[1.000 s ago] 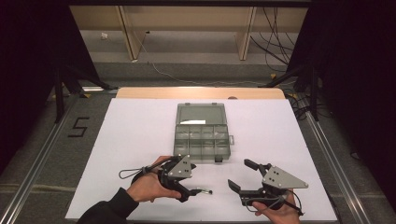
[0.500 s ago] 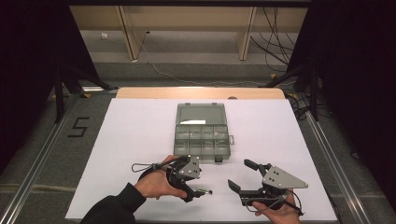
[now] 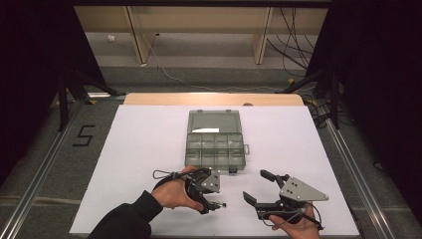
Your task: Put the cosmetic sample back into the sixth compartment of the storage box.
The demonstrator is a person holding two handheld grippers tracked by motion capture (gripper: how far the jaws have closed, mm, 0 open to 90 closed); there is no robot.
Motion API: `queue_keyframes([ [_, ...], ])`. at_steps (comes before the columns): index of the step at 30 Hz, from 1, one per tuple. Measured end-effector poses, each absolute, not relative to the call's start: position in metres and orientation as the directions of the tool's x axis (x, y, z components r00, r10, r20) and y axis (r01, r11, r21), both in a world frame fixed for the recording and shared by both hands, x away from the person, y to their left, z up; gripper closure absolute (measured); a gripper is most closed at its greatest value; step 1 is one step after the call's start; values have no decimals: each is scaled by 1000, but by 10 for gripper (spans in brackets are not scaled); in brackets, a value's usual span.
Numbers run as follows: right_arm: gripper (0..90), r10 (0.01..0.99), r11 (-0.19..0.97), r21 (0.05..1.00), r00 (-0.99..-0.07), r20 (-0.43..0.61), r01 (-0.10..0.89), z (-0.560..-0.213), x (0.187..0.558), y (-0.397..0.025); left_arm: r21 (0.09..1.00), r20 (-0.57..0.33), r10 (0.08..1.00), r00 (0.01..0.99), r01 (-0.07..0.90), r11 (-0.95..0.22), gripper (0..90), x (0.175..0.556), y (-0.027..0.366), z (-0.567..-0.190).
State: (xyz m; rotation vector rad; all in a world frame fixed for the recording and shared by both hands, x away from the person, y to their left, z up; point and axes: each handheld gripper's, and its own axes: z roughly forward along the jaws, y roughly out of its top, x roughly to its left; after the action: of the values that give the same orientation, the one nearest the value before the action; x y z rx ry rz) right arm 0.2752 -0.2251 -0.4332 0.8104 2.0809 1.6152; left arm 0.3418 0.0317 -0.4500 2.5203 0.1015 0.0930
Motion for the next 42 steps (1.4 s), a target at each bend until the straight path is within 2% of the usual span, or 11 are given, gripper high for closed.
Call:
queue_keyframes([
  [7, 158, 648, 195, 965, -761, 7, 175, -433, 277, -227, 532, 37, 65, 997, 35, -846, 379, 345, 27, -454],
  [10, 159, 646, 174, 963, -762, 46, 205, -433, 275, -225, 514, 33, 55, 998, 30, -858, 398, 346, 25, -456],
  [16, 159, 646, 190, 967, -764, 8, 171, -433, 277, -227, 486, 21, 40, 999, 25, -874, 463, 347, 21, -458],
  [18, 159, 644, 186, 961, -764, 38, 205, -433, 275, -226, 485, 16, 42, 999, 29, -874, 482, 348, 20, -459],
  [21, 159, 645, 188, 965, -764, 18, 181, -433, 277, -226, 475, 12, 28, 1000, 19, -880, 522, 348, 18, -458],
  [22, 159, 644, 186, 961, -764, 38, 205, -433, 275, -226, 471, 5, 31, 1000, 25, -882, 529, 347, 17, -459],
  [28, 159, 646, 191, 960, -763, 33, 204, -433, 275, -226, 431, 9, 3, 1000, -1, -902, 583, 347, 13, -462],
  [30, 159, 646, 199, 964, -764, 6, 176, -433, 277, -227, 424, 11, 4, 1000, -1, -906, 586, 347, 12, -463],
  [32, 159, 645, 192, 960, -763, 34, 205, -433, 275, -226, 421, 7, 9, 1000, 6, -907, 610, 348, 11, -464],
  [35, 159, 648, 199, 965, -762, 2, 172, -433, 277, -227, 415, 4, 11, 1000, 8, -910, 641, 350, 11, -464],
  [42, 159, 646, 194, 965, -764, 8, 174, -433, 277, -226, 409, -3, -3, 1000, -1, -913, 693, 350, 11, -465],
])
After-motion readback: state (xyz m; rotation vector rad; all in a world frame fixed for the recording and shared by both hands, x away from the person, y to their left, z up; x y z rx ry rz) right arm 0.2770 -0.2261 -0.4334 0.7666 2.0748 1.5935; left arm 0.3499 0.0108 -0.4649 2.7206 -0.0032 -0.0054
